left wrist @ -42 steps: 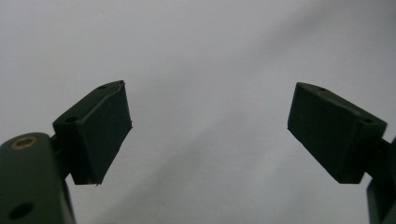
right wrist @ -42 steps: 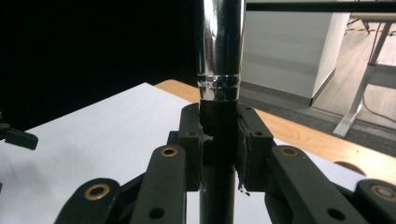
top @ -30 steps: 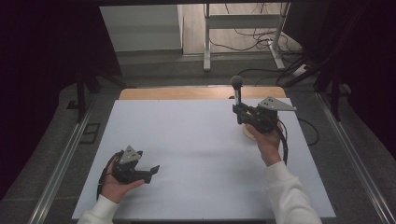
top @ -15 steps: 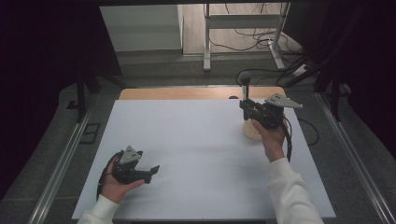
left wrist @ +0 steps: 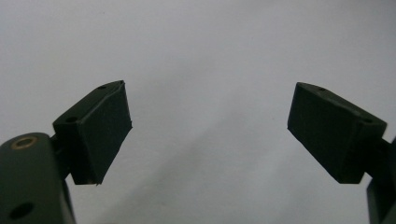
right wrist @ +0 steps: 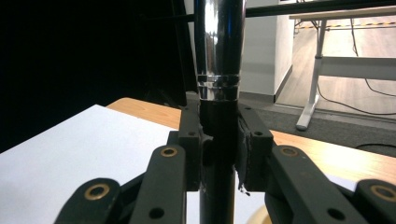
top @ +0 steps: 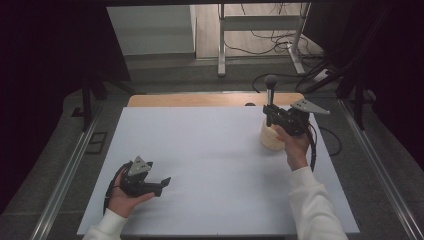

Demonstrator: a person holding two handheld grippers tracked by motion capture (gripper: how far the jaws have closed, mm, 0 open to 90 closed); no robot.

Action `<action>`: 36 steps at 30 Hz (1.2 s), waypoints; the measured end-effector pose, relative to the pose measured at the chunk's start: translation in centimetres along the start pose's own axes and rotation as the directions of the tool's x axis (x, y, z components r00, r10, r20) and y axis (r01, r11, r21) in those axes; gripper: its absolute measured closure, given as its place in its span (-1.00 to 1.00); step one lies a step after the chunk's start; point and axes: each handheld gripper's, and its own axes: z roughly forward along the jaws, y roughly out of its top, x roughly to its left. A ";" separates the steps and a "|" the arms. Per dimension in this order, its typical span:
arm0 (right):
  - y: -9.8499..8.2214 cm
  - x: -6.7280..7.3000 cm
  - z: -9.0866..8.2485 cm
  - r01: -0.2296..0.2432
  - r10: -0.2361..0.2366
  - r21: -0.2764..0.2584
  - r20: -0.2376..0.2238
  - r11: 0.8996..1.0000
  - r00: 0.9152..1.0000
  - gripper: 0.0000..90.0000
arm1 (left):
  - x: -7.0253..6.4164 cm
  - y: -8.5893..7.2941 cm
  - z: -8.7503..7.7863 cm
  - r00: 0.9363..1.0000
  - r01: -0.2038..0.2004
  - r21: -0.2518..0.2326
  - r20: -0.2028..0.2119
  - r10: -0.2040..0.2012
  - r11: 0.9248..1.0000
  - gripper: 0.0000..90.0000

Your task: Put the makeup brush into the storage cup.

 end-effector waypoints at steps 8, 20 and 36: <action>-0.3 -1.5 -0.1 -0.034 0.034 -0.007 0.028 0.999 0.999 0.65 | 0.1 0.0 0.0 1.000 0.003 0.000 -0.002 -0.003 1.000 -0.69; -0.8 -2.8 0.0 -0.061 0.062 -0.010 0.055 0.998 0.997 0.65 | 0.1 0.0 0.0 1.000 0.002 0.001 -0.002 -0.002 1.000 -0.69; -2.0 -4.3 0.3 -0.063 0.065 -0.020 0.102 0.998 0.993 0.65 | 0.1 -0.1 0.0 1.000 0.001 0.002 -0.001 -0.001 1.000 -0.69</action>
